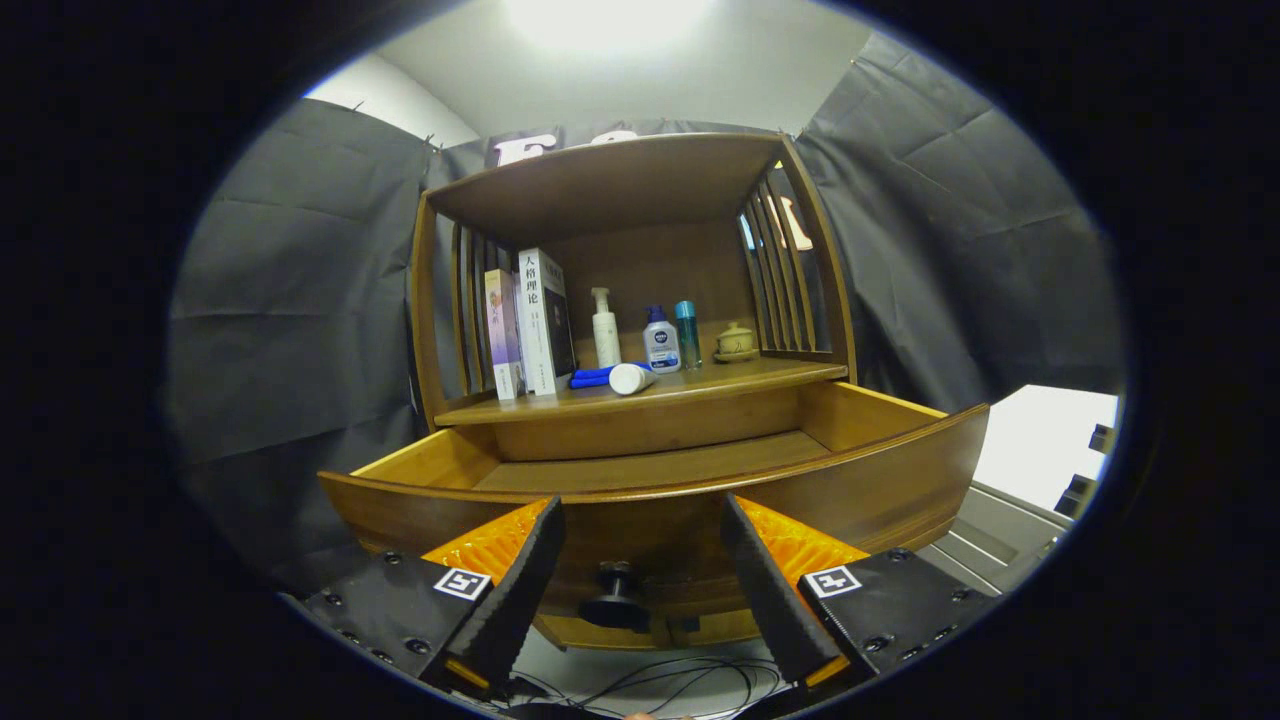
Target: Pull open the drawer, take out the items inside it, and place them on the countertop above the cabinet.
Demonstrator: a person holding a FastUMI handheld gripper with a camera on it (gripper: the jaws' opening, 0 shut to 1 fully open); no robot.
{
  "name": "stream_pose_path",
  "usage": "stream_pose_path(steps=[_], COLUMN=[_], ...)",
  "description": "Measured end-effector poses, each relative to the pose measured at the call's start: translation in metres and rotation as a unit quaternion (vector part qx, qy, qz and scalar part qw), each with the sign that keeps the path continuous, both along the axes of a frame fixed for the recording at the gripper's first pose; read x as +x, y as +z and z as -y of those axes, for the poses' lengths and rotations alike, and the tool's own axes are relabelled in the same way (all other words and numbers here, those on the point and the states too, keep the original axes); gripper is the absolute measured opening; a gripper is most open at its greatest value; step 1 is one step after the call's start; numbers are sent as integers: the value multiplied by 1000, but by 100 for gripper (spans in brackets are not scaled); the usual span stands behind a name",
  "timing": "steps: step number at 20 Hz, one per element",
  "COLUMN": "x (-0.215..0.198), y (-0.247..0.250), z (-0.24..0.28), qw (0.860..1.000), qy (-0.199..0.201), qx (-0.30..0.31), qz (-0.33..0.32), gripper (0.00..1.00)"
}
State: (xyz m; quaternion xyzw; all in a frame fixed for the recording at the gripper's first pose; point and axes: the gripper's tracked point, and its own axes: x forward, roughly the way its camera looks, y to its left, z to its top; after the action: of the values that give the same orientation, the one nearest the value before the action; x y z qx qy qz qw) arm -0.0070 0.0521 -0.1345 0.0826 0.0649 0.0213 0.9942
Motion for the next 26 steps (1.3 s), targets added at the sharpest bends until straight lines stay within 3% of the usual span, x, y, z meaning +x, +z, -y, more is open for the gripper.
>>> stream_pose_path(steps=[8, 14, 22, 26], x=[2, 7, 36, 72], y=[-31, -52, -48, -37], z=[-1, -21, -22, -22], qw=[997, 995, 996, 997], qy=[-15, 4, 2, -5], qx=[-62, -21, -31, -31], qz=[-31, -99, -81, -70], gripper=[98, 98, 98, 98])
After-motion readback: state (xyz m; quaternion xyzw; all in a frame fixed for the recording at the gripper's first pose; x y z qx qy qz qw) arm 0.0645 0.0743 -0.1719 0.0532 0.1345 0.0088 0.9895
